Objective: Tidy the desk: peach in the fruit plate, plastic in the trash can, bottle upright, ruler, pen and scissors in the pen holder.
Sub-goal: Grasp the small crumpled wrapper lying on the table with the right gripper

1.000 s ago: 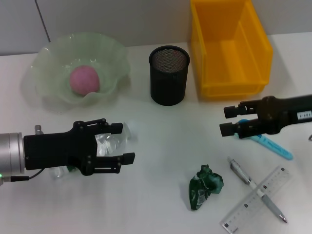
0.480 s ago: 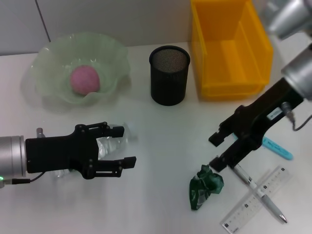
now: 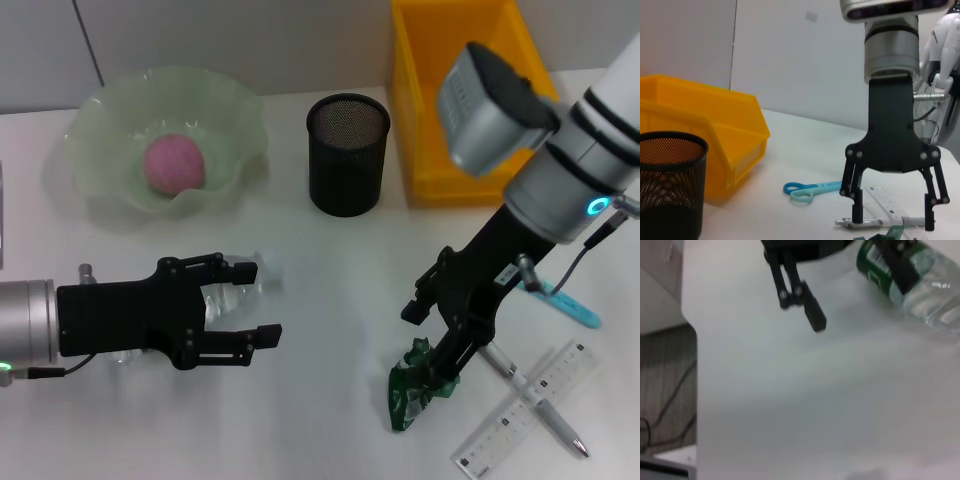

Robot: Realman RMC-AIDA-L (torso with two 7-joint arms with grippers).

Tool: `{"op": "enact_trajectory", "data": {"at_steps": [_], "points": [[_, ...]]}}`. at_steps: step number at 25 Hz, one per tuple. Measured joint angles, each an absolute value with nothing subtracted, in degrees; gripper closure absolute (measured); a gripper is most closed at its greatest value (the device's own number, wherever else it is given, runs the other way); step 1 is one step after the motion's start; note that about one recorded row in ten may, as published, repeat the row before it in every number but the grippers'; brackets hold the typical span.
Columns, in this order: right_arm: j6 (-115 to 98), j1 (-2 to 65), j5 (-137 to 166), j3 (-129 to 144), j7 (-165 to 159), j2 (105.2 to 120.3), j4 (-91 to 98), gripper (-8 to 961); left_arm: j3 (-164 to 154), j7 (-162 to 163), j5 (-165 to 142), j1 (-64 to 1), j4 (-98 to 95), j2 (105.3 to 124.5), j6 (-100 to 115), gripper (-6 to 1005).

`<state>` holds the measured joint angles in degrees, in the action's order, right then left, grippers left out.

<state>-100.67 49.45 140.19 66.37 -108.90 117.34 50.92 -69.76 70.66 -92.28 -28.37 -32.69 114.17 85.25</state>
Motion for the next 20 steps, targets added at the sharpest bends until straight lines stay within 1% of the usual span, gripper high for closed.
{"op": "enact_trajectory", "data": {"at_steps": [4,8,20], "points": [[-98.57,49.48,141.73,70.04,-108.76,118.26,50.67,126,-69.91,70.86,-92.3,-28.37,-32.69,114.17,85.04,165],[-97.7,49.3,142.0,71.07,-108.55,118.66,50.91,126,-69.91,71.05,-92.3,-28.38,-32.69,114.17,84.94,165],[-93.85,48.99,142.17,75.16,-107.46,119.0,50.4,127,-69.65,71.28,-92.28,-28.4,-32.69,114.17,84.87,166]]}}
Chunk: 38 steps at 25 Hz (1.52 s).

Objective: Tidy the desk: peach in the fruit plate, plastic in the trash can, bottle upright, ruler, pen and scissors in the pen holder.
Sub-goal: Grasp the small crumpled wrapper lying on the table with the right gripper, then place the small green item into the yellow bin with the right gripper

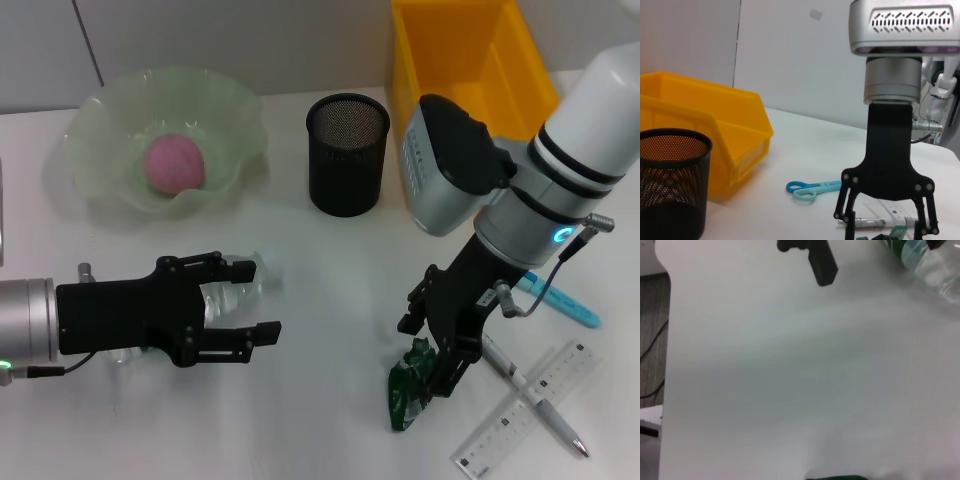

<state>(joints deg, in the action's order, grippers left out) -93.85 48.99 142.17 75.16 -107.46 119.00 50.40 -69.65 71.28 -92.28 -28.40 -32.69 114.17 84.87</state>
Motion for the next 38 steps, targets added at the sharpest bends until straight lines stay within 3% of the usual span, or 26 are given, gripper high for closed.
{"op": "enact_trajectory", "data": {"at_steps": [14,19,30,36,38], "points": [[-92.11,48.95,141.79,78.03,-107.25,119.2,49.05,142,-69.35,71.28,-92.28,-28.66,-32.69,114.17,84.71,166],[-90.81,48.42,141.89,78.04,-107.12,119.27,48.94,300,-69.34,71.28,-92.28,-28.69,-32.69,114.27,84.34,166],[-90.88,47.74,141.75,77.44,-106.0,119.18,49.34,538,-69.34,71.28,-92.28,-28.74,-32.77,114.35,84.16,166],[-91.18,47.64,141.7,76.98,-105.99,119.1,49.46,771,-69.34,71.28,-92.28,-28.75,-32.94,114.35,84.16,166],[-91.23,47.64,141.66,76.42,-105.96,119.09,49.5,905,-69.34,71.28,-92.28,-28.76,-32.97,114.35,84.17,166]]}}
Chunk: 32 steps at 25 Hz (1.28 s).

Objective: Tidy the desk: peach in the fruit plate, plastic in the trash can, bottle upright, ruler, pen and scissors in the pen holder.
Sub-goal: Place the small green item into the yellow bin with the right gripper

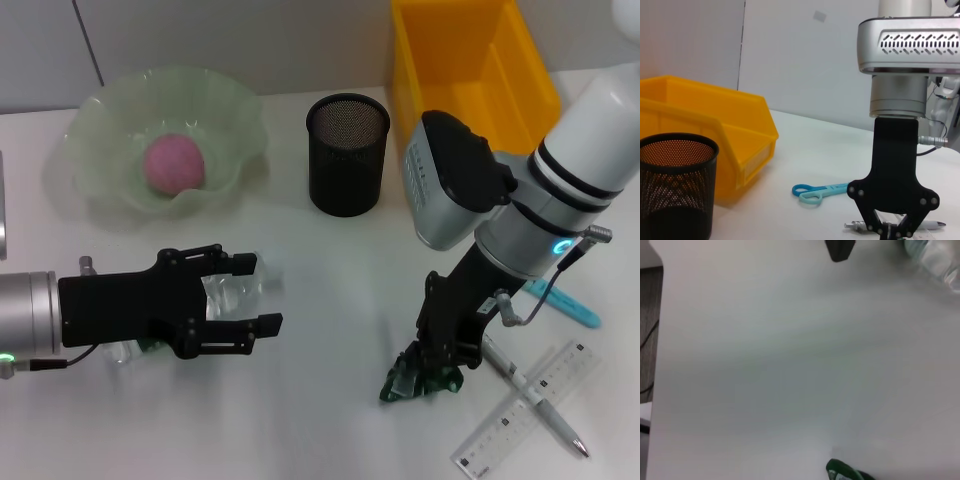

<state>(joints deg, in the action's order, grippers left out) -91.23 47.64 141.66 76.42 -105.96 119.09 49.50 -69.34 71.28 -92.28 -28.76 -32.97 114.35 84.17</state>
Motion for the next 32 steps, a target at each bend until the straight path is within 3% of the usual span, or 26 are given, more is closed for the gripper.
{"op": "enact_trajectory", "data": {"at_steps": [10,21,24,32], "points": [[-95.28,46.44,138.29,61.07,-99.33,118.38,50.59,950,-68.92,71.25,-92.1,-29.24,-32.94,114.65,83.48,167],[-97.51,38.76,117.29,41.86,-86.29,114.46,46.69,950,-68.44,70.84,-91.81,-29.34,-33.13,115.34,81.91,167],[-96.76,37.83,113.02,38.86,-83.43,114.11,44.16,951,-68.45,70.77,-92.06,-29.62,-33.23,115.56,81.71,167],[-86.47,34.59,96.51,34.28,-72.15,115.71,37.78,951,-68.47,70.75,-92.16,-30.08,-33.23,115.58,81.08,167]]}}
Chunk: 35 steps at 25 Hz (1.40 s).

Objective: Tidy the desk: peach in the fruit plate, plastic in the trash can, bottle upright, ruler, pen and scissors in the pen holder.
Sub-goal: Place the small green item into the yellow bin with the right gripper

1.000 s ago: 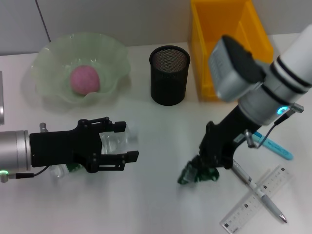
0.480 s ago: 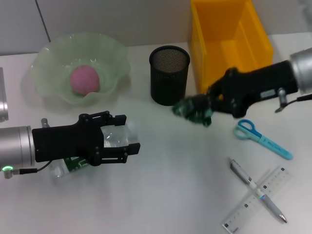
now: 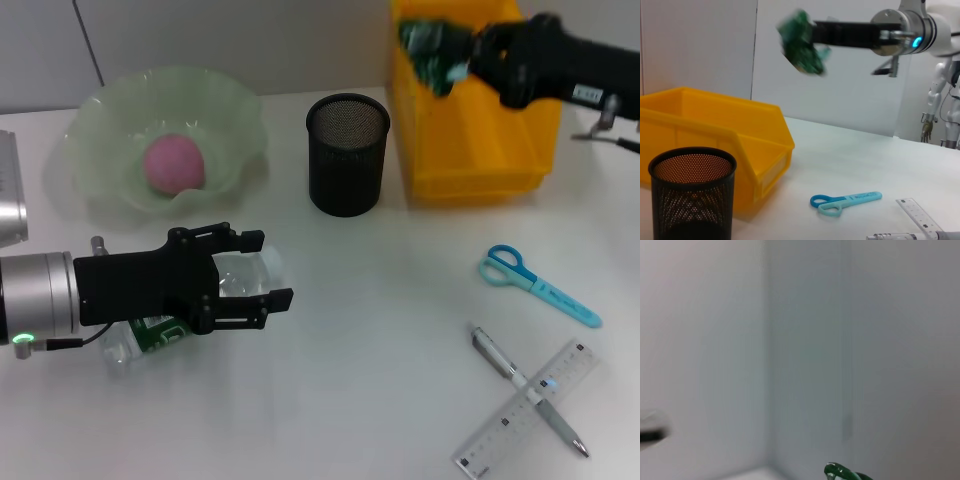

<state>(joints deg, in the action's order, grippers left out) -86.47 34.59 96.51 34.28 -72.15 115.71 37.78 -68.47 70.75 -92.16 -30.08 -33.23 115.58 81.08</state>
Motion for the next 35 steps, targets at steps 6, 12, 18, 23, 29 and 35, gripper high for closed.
{"op": "enact_trajectory", "data": {"at_steps": [6,12,18,23,29,35], "points": [[-76.17,34.05,85.05,33.82,-64.24,117.33,33.91,951,-68.8,70.67,-92.2,-30.33,-33.16,115.63,80.33,167],[-66.59,35.42,83.0,33.95,-58.04,118.99,32.78,948,-69.03,70.66,-92.21,-30.66,-32.96,115.66,79.68,167],[-57.69,36.98,80.93,34.3,-55.24,119.15,30.58,946,-69.09,70.66,-92.2,-30.78,-32.96,115.67,79.2,167],[-50.42,38.27,80.94,35.73,-55.08,119.05,30.04,943,-69.08,70.66,-92.19,-31.03,-32.99,115.67,78.89,168],[-40.1,39.93,80.87,43.22,-55.51,119.03,29.47,940,-69.08,70.66,-92.19,-31.76,-32.95,115.8,78.21,168],[-38.62,40.41,80.84,43.97,-56.65,118.95,28.8,937,-69.08,70.68,-92.19,-32.14,-32.86,115.85,77.74,168]]}}
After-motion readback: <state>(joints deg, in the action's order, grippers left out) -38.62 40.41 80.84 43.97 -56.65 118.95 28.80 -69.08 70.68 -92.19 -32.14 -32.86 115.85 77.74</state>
